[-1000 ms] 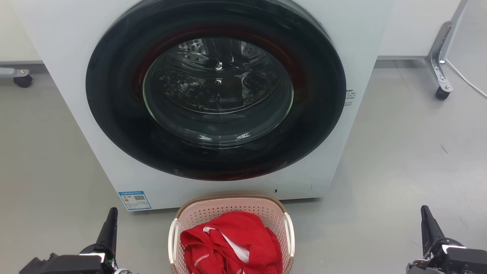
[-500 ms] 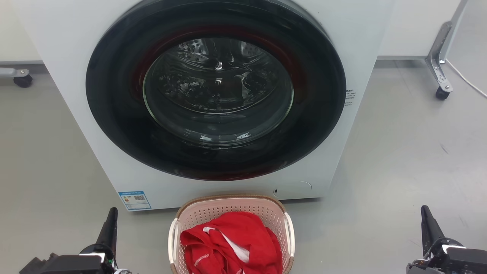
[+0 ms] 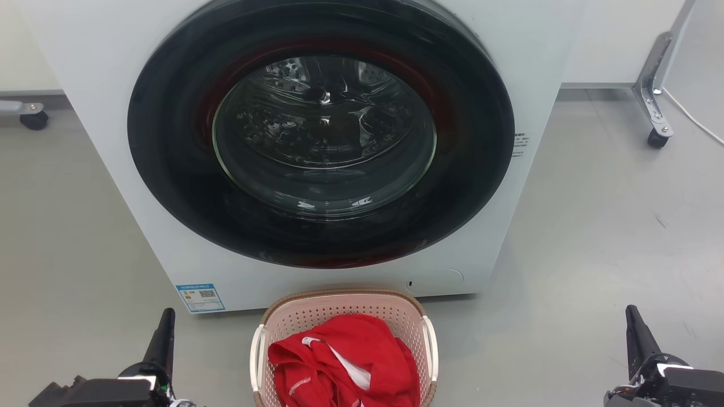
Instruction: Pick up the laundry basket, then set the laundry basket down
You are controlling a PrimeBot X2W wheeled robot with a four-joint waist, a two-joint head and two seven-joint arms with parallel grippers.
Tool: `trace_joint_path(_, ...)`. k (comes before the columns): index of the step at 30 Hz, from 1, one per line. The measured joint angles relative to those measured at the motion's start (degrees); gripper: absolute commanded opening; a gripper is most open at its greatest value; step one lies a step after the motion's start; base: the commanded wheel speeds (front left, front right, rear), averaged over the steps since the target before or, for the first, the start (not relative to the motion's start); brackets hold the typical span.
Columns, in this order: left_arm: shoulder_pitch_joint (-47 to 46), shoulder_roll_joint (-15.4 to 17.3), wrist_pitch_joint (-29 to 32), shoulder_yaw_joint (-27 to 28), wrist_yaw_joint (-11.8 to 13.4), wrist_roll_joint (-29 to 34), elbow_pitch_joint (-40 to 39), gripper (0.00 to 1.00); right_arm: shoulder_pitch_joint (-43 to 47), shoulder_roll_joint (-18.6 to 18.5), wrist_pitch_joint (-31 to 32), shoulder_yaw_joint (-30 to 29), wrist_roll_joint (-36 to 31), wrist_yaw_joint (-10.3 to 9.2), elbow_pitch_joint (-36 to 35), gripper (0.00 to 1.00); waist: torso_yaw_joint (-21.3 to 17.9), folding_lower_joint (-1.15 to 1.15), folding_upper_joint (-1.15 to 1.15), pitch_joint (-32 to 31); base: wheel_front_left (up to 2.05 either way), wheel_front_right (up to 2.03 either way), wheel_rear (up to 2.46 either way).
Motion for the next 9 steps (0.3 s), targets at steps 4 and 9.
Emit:
trace_joint_path(4, 0.0, 0.0, 0.0, 0.0, 0.0, -0.01, 0.0, 0.0, 0.0, 0.0, 0.0, 0.0, 0.0, 0.0, 0.0, 0.0, 0.0, 0.0, 0.0, 0.0, 0.0, 0.0, 0.0)
trace_joint_path(9, 0.0, 0.0, 0.0, 0.0, 0.0, 0.0, 0.0, 0.0, 0.0, 0.0, 0.0, 0.0, 0.0, 0.0, 0.0, 0.0, 0.0, 0.0, 0.0, 0.0, 0.0, 0.0, 0.0)
